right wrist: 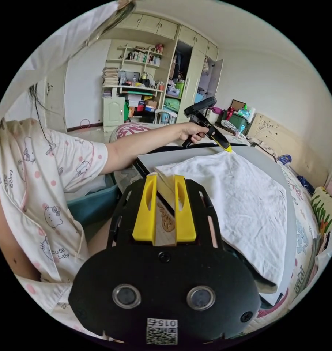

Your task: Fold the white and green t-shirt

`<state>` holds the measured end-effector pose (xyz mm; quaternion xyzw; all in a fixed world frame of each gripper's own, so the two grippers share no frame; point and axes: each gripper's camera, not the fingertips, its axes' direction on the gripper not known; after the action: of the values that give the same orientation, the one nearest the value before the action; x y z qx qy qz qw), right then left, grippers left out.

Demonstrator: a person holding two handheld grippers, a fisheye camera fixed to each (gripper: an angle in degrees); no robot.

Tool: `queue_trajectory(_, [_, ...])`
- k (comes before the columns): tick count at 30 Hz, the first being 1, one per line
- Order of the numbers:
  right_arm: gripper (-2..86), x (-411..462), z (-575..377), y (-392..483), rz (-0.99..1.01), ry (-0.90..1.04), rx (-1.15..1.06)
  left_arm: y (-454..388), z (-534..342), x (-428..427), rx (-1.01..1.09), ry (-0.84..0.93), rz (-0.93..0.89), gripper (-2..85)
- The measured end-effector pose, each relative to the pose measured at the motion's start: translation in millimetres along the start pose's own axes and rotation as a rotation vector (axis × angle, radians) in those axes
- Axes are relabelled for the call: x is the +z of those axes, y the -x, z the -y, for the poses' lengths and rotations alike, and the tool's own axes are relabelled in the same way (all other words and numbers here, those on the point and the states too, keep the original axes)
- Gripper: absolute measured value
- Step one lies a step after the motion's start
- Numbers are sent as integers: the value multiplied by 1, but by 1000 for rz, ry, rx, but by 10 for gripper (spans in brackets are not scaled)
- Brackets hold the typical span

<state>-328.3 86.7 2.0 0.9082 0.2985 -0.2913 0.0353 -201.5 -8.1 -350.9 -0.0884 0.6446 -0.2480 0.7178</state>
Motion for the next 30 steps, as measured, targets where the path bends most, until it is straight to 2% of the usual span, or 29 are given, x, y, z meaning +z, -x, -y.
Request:
queue_trajectory(7, [5,-14,-26,6,-33,-46,40,-15,-3,-7,2,-12,0,32])
queue_trajectory(15, [-2,-71,-56,-6,166,-181,35,-32,-11,-43,32,-140,-86,9])
queue_trajectory(19, [-2,-67,-69,-9,230,-152,90,-39,-3,-36,3,-59,-35,3])
queue_trajectory(23, [-1,-49,-77,8,206,-62,104,-60,11,-25,15,29,71,1])
queue_trajectory(27, [6,-66,-82,22,202,-69,15,-74,22,-18,36,88,106,0])
queue_trajectory(30, [23,-99,-88,19,271,-95,-51,-78,29,-24,34,88,100,0])
